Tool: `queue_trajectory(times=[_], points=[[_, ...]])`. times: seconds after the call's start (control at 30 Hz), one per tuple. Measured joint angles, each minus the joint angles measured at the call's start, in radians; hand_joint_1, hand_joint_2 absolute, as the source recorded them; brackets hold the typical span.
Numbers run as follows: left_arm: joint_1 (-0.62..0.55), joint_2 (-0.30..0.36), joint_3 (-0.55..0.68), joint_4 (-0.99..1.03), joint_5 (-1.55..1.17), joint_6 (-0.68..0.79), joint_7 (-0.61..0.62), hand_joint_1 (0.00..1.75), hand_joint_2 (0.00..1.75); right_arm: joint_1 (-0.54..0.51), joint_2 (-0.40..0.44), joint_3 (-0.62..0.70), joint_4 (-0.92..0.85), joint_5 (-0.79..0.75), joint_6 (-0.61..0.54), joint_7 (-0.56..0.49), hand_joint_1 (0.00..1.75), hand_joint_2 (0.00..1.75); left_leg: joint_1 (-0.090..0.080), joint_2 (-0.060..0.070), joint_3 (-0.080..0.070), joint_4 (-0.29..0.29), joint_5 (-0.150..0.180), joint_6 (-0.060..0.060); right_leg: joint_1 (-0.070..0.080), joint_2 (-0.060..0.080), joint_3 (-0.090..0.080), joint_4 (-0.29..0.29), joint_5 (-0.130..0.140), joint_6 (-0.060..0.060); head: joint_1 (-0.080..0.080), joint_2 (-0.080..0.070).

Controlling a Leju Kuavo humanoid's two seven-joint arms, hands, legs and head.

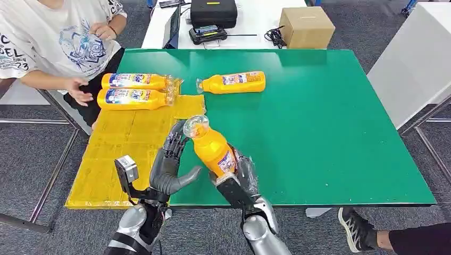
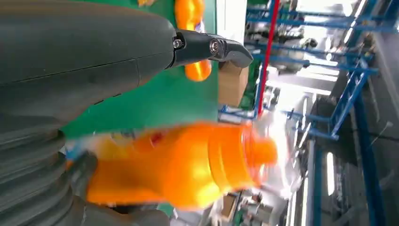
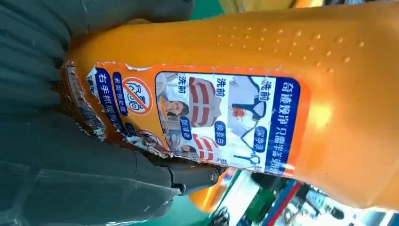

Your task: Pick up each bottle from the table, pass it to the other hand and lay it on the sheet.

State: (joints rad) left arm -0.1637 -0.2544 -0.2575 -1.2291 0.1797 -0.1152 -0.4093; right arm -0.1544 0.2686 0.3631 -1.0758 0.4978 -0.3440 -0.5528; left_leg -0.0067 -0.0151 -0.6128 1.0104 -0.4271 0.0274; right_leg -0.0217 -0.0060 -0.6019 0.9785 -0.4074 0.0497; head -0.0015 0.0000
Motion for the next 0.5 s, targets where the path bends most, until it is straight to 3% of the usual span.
queue_trajectory(times=[0.5], points=[[0.000,0.011,-0.026,0.049,0.066,-0.108,0.080,0.00,1.75,-0.046,0.018,0.066,0.102,0.019,-0.021,0.016,1.75,1.75,0.000,0.000,0.000,0.000,0.000,0.000,0.000,0.000,0.000,0.000,0.000,0.000,0.000,0.000]])
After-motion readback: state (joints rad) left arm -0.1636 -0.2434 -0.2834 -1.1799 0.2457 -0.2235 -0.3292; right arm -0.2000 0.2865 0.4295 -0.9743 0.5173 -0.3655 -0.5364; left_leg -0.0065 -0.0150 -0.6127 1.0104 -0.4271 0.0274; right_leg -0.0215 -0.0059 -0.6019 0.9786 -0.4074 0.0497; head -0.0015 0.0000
